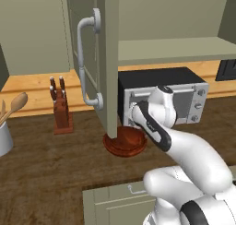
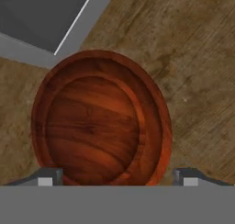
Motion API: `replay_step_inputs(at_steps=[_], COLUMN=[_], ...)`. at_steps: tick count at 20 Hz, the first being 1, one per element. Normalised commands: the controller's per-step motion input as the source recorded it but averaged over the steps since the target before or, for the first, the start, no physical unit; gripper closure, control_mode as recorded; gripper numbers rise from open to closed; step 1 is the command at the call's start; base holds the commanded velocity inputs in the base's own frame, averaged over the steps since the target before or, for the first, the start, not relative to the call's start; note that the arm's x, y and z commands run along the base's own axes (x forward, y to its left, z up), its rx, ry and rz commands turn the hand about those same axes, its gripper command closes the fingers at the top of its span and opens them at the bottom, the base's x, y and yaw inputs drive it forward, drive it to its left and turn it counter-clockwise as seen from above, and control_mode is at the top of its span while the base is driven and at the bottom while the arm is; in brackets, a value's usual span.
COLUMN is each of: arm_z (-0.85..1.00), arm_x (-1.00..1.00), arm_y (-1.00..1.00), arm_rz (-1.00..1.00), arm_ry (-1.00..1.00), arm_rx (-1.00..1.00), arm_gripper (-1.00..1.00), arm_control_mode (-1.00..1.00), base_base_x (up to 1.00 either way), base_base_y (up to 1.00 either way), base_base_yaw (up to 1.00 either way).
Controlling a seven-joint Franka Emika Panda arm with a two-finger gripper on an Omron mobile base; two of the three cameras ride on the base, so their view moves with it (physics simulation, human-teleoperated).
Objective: Pick up the bowls on the counter and stack them on top of one another in the open cabinet. Place the smaller bowl on top of the larger bowl.
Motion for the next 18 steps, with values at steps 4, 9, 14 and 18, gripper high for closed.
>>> replay_step_inputs(at_steps=[4,9,14,18], arm_z=[0.11,-0.57,-0.53,-0.21], arm_x=[-0.40,-0.33,-0.04,0.19], arm_y=[-0.39,-0.10,0.01,0.00], arm_rz=[-0.03,0.01,0.04,0.02], arm_ry=[0.09,0.07,0.00,-0.01], arm_rx=[0.00,-0.12,-0.09,-0.01], arm_gripper=[-1.00,-1.00,-1.00,-1.00], arm_control_mode=[-1.00,-1.00,-1.00,-1.00], base_base_x=[0.00,0.00,0.00,0.00], base_base_y=[0.00,0.00,0.00,0.00], base_base_yaw=[0.00,0.00,0.00,0.00])
